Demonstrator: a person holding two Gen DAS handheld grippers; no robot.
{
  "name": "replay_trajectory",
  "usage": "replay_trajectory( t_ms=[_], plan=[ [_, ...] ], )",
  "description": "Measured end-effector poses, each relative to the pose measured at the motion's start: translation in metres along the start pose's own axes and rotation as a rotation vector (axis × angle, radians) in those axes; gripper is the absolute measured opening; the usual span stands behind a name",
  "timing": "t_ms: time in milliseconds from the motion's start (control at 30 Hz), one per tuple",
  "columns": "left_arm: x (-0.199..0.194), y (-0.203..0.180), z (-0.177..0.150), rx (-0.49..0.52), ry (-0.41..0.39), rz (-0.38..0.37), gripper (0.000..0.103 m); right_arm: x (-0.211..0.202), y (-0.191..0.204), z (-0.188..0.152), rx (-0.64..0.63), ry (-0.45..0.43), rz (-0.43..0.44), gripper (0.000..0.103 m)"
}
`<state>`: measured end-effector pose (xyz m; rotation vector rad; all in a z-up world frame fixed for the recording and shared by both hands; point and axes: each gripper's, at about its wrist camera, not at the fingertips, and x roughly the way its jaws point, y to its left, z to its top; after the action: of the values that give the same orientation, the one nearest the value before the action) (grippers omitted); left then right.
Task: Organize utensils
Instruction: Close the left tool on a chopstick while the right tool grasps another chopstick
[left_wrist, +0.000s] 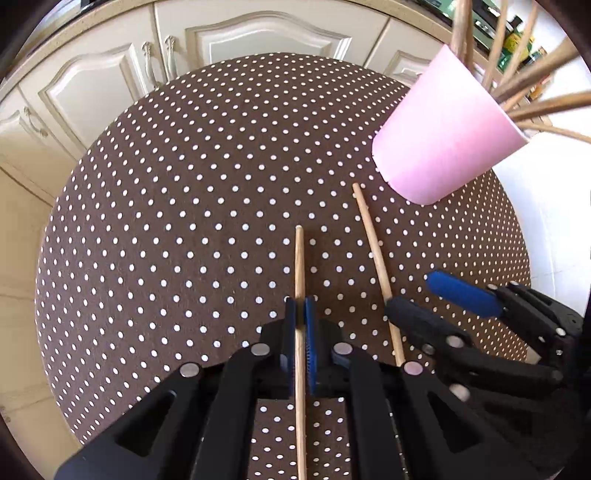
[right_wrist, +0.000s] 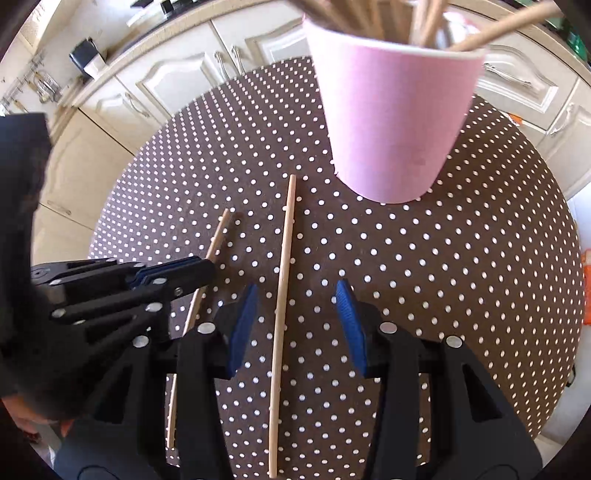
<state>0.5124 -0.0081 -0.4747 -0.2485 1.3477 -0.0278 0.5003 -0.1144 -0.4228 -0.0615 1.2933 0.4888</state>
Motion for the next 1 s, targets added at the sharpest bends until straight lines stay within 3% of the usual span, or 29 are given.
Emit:
replay_trajectory(
  t_ms=[100,267,367,600,867,933,1000],
  plan=[
    [0.004,-0.011,0.003,-0.005,0.023,-0.002,0.006,0.007,0.001,0.005,0.006,0.019,-0.007,0.035],
    [0.006,0.006,0.003,-0.017,0.059,0.007,0.006,0.013,0.008,0.014,-0.025,0.052,-0.035,0.032],
    [0.003,0.006,0.001,0.000,0.059,0.018,0.006,0.019,0.017,0.026,-0.058,0.081,-0.068,0.025],
    [0.002,0.002,0.003,0.004,0.044,0.021,0.006,0.029,0.030,0.036,-0.117,0.135,-0.108,0.022],
    [-0.004,0.007,-0.004,0.003,0.037,0.005,0.006,0.040,0.037,0.057,-0.101,0.192,-0.125,0.021],
    [-0.006,0.007,-0.006,0.023,0.027,0.013,0.006,0.043,0.038,0.062,-0.110,0.184,-0.146,0.011],
    [-0.006,0.007,-0.008,0.032,0.020,0.019,0.006,0.044,0.030,0.057,-0.100,0.171,-0.142,0.007]
  ],
)
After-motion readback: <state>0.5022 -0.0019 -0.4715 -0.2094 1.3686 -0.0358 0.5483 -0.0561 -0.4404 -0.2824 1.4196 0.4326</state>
